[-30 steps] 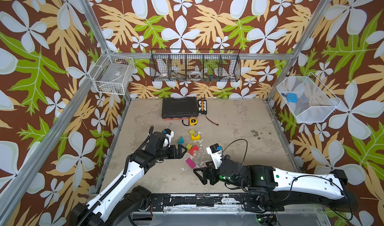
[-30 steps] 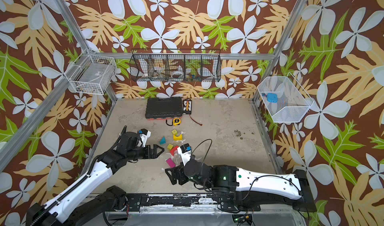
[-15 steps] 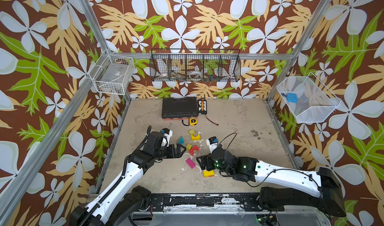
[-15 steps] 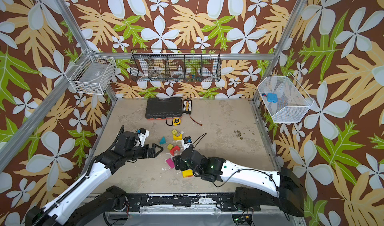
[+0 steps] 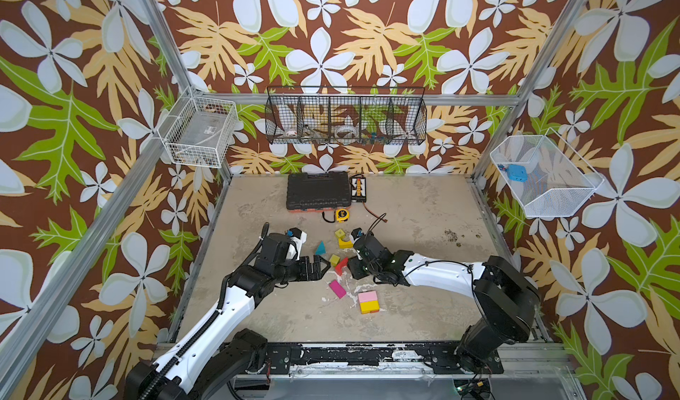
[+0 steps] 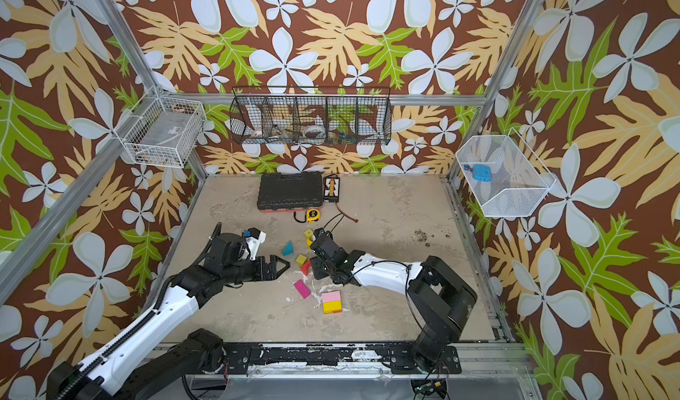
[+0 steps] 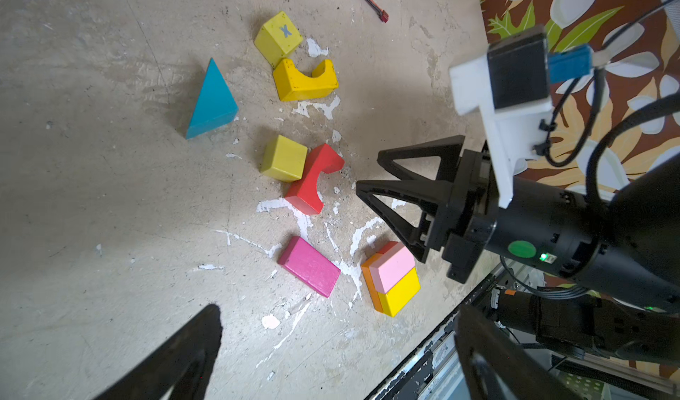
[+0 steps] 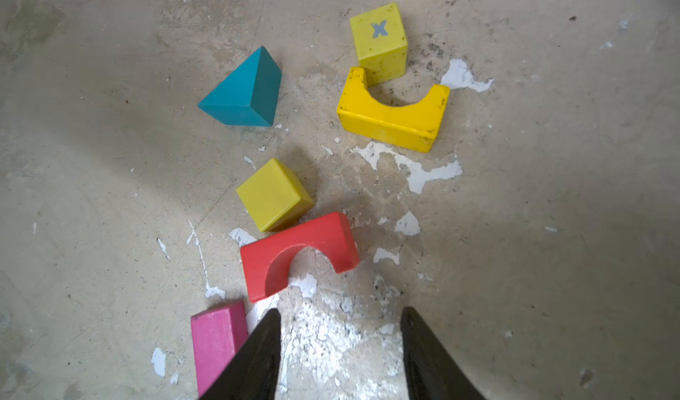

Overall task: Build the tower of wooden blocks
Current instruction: 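Lift the right gripper and move it over the red arch block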

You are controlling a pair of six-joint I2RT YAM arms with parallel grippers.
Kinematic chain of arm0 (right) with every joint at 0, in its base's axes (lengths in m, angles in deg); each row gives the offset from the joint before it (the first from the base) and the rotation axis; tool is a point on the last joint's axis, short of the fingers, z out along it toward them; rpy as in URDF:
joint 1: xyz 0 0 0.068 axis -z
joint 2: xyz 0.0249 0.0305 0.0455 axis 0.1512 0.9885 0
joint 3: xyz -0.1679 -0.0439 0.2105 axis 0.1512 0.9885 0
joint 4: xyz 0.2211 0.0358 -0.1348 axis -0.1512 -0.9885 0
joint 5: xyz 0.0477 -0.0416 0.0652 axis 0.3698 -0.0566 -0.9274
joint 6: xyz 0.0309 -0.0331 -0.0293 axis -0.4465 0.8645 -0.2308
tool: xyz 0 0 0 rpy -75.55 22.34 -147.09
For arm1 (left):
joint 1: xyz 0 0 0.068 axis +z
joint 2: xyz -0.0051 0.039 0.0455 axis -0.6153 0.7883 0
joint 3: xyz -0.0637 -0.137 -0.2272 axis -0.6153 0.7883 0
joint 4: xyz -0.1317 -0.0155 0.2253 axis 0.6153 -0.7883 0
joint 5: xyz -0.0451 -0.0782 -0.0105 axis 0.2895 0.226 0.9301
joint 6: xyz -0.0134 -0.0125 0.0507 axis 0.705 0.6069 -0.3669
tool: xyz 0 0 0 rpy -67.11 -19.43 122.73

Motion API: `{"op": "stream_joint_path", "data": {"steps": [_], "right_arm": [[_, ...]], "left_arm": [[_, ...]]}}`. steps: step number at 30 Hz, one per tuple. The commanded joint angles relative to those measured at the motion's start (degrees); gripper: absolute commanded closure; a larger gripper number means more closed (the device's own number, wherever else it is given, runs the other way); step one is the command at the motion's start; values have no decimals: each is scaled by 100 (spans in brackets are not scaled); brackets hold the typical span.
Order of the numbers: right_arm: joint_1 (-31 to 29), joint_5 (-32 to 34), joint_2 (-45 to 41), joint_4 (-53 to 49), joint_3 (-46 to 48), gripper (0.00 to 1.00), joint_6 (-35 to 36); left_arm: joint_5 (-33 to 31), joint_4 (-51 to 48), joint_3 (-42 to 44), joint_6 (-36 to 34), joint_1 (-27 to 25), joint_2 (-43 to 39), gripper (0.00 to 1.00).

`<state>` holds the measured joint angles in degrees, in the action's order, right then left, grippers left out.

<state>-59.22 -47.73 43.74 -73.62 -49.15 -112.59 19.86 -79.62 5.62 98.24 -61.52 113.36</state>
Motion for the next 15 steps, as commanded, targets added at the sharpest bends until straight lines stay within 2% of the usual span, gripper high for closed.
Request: {"op": "stream_joint_path", "data": {"steps": [1, 6, 15], "right_arm": [[-1, -174, 180, 179, -158, 47, 300], [-1, -111, 518, 80, -295, 47, 250], [1, -82, 540, 133, -240, 47, 92]], "left_arm": [[95, 83, -72, -58, 24, 171, 0], [165, 99, -54, -81, 26, 290, 0], [-777, -65, -485, -220, 26, -62, 0]]}}
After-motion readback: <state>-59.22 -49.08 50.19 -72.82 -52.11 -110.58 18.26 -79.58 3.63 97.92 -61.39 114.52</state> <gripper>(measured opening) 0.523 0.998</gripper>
